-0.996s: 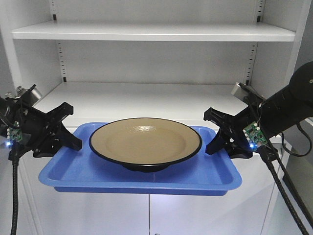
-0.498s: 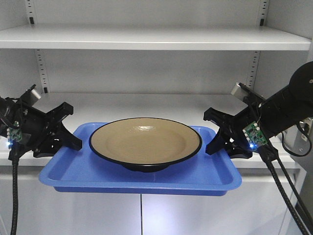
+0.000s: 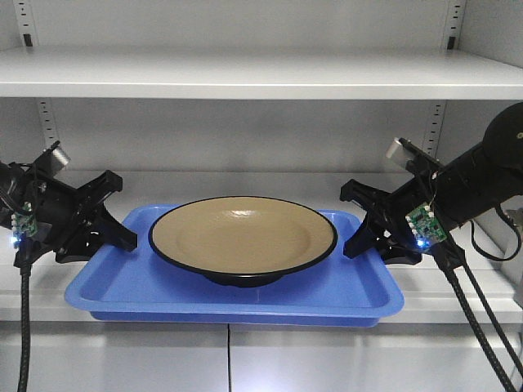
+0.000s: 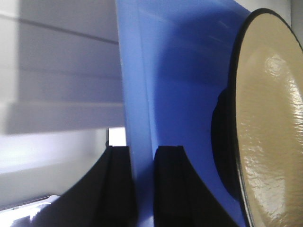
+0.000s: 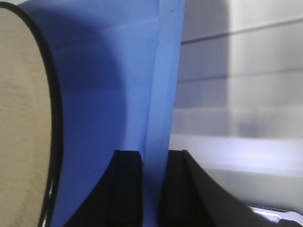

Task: Place disk in tray to left cabinet
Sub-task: 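Lower the tray onto the cabinet shelf with both grippers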

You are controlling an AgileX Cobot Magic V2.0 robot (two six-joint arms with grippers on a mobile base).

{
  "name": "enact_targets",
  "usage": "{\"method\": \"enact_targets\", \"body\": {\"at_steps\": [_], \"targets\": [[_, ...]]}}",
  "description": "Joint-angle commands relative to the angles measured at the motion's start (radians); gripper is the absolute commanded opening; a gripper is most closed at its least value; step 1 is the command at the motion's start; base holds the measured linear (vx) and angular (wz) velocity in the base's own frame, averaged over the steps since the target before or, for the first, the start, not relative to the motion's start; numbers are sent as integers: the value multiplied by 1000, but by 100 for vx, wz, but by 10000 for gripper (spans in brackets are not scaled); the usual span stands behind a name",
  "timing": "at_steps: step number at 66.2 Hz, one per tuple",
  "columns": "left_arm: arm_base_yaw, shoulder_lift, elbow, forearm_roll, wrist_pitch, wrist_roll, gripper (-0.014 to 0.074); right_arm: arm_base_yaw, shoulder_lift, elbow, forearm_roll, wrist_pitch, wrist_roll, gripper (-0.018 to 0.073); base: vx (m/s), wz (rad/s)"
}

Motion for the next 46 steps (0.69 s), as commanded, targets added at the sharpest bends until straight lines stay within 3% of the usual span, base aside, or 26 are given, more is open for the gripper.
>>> {"method": "enact_targets", "body": {"at_steps": [1, 46], "targets": [[-29, -58, -38, -197, 29, -11, 0, 23, -60, -38, 166, -39, -6, -3, 15, -3], [-29, -58, -38, -197, 29, -11, 0, 23, -60, -38, 166, -39, -6, -3, 10, -3]]}}
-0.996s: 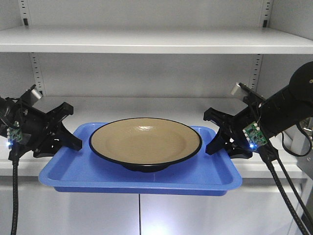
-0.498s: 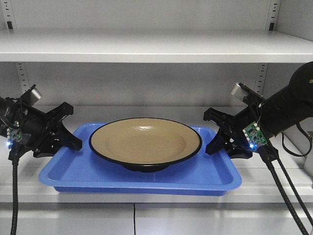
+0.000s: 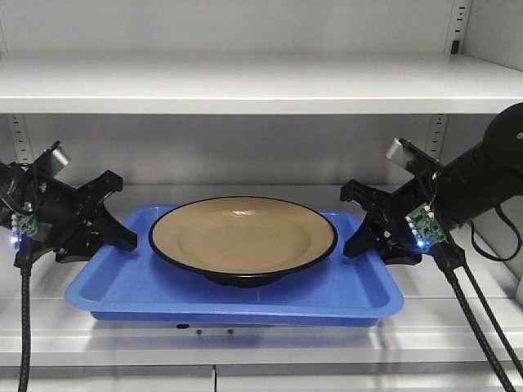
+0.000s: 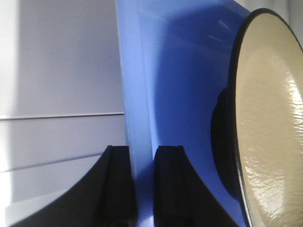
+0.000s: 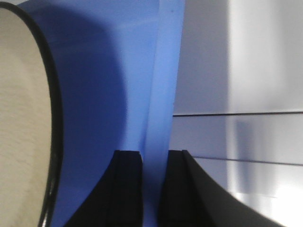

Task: Place disk in tray to left cabinet
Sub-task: 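Lower the tray onto the cabinet shelf with both grippers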

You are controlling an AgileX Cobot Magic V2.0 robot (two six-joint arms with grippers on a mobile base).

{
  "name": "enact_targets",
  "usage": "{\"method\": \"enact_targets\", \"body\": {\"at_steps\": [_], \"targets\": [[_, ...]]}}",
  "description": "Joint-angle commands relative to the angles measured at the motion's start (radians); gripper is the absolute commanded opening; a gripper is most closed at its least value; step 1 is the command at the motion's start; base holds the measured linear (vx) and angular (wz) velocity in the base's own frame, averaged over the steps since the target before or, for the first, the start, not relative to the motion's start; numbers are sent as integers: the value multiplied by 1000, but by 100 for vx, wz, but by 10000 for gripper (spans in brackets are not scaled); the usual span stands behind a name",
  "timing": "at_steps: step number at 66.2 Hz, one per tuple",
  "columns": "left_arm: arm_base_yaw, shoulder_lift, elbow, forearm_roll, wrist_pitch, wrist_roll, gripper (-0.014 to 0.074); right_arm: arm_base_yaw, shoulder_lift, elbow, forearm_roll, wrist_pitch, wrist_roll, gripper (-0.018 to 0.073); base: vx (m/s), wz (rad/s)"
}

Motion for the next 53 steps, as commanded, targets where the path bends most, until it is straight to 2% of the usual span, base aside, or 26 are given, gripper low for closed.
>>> {"method": "enact_targets", "body": {"at_steps": [1, 31, 46, 53], "targets": [[-29, -58, -38, -197, 29, -11, 0, 23, -60, -38, 166, -39, -6, -3, 3, -3], [-29, -58, -38, -197, 29, -11, 0, 23, -60, -38, 166, -52, -6, -3, 1, -1], [-29, -58, -38, -198, -10, -11, 0, 23, -60, -38, 160, -85, -7, -3, 0, 0], [-31, -58, -38, -171, -26, -11, 0, 23, -51, -38, 159, -113, -7, -3, 0, 0]]}}
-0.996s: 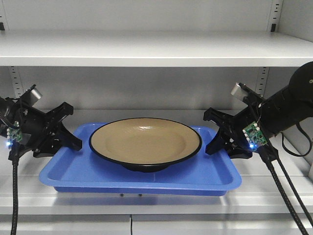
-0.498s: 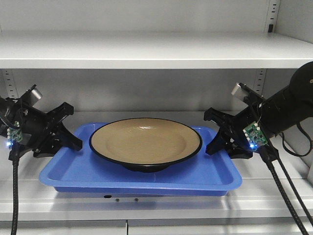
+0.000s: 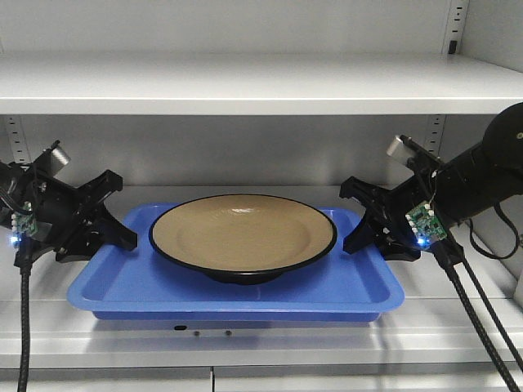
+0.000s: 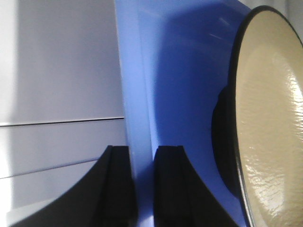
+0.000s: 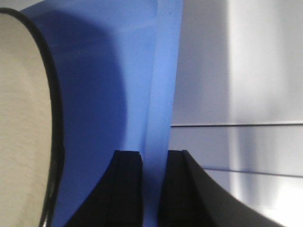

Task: Place disk in tray to left cabinet
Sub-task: 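Lower the tray onto the cabinet shelf with both grippers, then open both grippers and withdraw them from the tray edges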

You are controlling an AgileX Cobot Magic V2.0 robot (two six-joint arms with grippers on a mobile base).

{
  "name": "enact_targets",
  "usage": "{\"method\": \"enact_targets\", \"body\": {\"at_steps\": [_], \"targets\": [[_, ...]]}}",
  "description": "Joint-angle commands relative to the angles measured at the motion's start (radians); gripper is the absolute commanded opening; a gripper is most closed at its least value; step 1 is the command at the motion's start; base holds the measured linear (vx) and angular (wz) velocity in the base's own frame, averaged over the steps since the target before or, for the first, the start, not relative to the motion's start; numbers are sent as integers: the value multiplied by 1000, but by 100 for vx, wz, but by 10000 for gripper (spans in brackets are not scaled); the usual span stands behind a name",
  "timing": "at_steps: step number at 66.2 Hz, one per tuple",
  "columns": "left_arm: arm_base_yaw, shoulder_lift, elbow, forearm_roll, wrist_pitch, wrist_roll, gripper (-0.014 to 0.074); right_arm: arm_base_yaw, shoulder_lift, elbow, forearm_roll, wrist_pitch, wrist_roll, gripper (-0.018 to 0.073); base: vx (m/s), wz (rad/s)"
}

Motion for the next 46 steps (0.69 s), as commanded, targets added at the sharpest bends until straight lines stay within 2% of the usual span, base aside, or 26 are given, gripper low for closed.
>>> {"method": "enact_targets", "body": {"at_steps": [1, 11, 26, 34, 46], "targets": [[-31, -58, -38, -165, -31, -11, 0, 23, -50, -38, 161, -83, -7, -3, 0, 0], [-32, -54, -38, -94, -139, -11, 0, 23, -13, -38, 166, -147, -48, -3, 0, 0], [-33, -11, -38, -87, -290, -11, 0, 23, 32, -38, 184, -258, -203, -3, 0, 0], [-33, 36, -38, -88, -321, -11, 0, 23, 52, -38, 184, -301, -275, -2, 0, 0], [-33, 78, -38, -86, -340, -11, 4, 23, 79, -38, 184, -346, -286, 4, 0, 0]]}}
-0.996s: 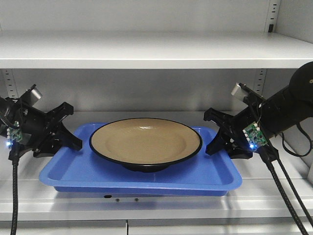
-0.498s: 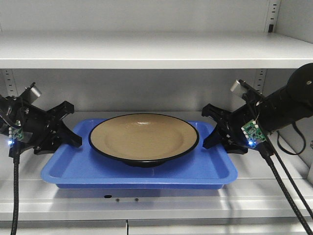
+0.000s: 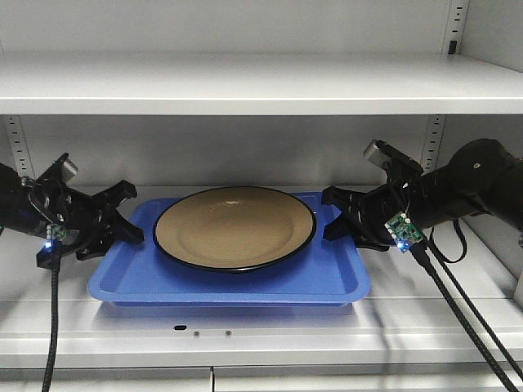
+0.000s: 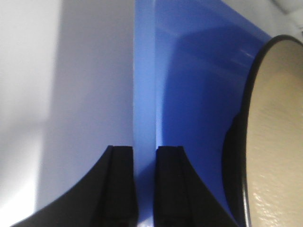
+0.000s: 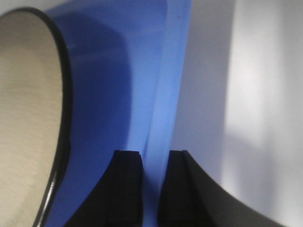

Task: Place disk in tray to left cabinet
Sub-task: 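Open both grippers and withdraw them from the tray edges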

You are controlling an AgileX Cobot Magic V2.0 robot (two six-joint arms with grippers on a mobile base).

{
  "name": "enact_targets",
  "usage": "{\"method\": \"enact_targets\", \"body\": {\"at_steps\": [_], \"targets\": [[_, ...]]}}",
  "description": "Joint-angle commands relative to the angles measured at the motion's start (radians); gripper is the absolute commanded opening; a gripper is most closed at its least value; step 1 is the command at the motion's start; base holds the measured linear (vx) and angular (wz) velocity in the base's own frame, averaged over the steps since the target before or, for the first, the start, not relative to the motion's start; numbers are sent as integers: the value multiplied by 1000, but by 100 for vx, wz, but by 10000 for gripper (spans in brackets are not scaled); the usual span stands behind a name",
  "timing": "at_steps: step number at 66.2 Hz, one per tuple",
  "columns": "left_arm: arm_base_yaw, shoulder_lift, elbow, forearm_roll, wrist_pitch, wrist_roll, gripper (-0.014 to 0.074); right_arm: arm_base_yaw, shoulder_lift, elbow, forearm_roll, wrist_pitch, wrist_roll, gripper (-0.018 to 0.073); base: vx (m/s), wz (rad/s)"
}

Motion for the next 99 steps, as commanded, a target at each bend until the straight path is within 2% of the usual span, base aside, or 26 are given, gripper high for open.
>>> {"method": "enact_targets", "body": {"at_steps": [1, 12, 22, 26, 34, 46, 57, 72, 99], "targets": [[-22, -43, -38, -108, -59, -11, 4, 15, -50, -37, 85, -69, -34, 5, 0, 0], [-22, -26, -38, -105, -78, -2, 19, 15, -13, -37, 85, -69, -34, 32, 0, 0], [-22, -15, -38, -105, -83, 110, 67, 15, 9, -37, 80, -73, -35, 82, 0, 0], [-22, -15, -38, -105, -86, 128, 97, 15, 12, -37, 75, -82, -35, 115, 0, 0], [-22, -15, -38, -99, -108, 129, 183, 15, 12, -37, 64, -115, -35, 201, 0, 0], [-22, -15, -38, 0, -173, 128, 349, 15, 12, -37, 43, -155, -35, 347, 0, 0], [-22, -15, -38, 53, -201, 128, 438, 11, 12, -37, -15, -202, -34, 393, 0, 0], [-18, -17, -38, 69, -248, 128, 451, -11, 12, -37, -34, -228, -34, 393, 0, 0], [-12, -18, -38, 72, -238, 128, 451, -15, 12, -37, -24, -225, -34, 393, 0, 0]]}}
